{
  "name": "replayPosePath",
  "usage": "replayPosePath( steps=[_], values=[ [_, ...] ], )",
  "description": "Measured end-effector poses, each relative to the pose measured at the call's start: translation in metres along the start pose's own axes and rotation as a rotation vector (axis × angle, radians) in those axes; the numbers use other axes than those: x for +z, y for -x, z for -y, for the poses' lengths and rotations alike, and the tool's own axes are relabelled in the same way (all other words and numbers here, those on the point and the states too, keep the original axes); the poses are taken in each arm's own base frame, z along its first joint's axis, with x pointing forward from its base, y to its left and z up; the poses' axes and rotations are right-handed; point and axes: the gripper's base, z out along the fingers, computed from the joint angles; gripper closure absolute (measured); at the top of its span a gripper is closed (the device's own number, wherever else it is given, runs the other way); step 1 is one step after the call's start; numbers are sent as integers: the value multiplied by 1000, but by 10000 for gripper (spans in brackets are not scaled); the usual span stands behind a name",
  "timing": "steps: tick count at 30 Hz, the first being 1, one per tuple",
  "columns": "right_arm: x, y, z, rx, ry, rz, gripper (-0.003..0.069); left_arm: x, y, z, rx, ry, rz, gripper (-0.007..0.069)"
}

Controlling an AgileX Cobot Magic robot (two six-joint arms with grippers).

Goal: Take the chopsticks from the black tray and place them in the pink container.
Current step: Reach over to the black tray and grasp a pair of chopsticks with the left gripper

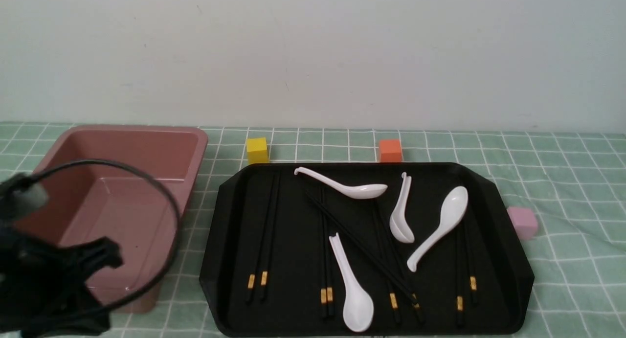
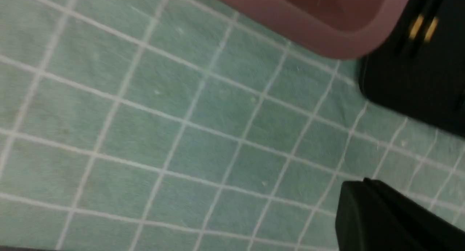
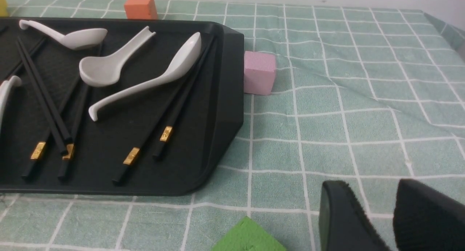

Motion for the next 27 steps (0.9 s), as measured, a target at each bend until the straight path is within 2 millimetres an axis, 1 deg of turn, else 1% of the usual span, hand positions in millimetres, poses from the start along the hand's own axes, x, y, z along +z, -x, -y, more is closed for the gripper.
replayPosePath(
  steps=[1,2,3,5,6,7,9,12,16,18,20,22,25,26,27],
  values=[
    [0,0,0,0,0,0,419,6,6,5,19,-3,-34,637],
    [0,0,0,0,0,0,419,22,13,25,68,-31,-122,637],
    [0,0,0,0,0,0,419,35,17,36,95,-31,-171,637],
    [0,0,0,0,0,0,419,58,20,68,164,-28,-238,637],
    [0,0,0,0,0,0,419,71,21,87,193,-13,-262,637],
    [0,0,0,0,0,0,419,76,23,98,211,-8,-263,637],
    [0,0,0,0,0,0,419,95,22,123,255,44,-283,637],
    [0,0,0,0,0,0,419,122,20,152,323,174,-272,633],
    [0,0,0,0,0,0,419,139,26,169,359,322,-203,604],
    [0,0,0,0,0,0,419,147,35,174,366,390,-162,561],
    [0,0,0,0,0,0,419,158,42,178,370,415,-148,513],
    [0,0,0,0,0,0,419,167,47,181,371,427,-140,459],
    [0,0,0,0,0,0,419,185,53,185,371,442,-140,348],
    [0,0,0,0,0,0,419,188,54,186,373,444,-137,317],
    [0,0,0,0,0,0,419,192,55,185,376,455,-133,267]
  ],
)
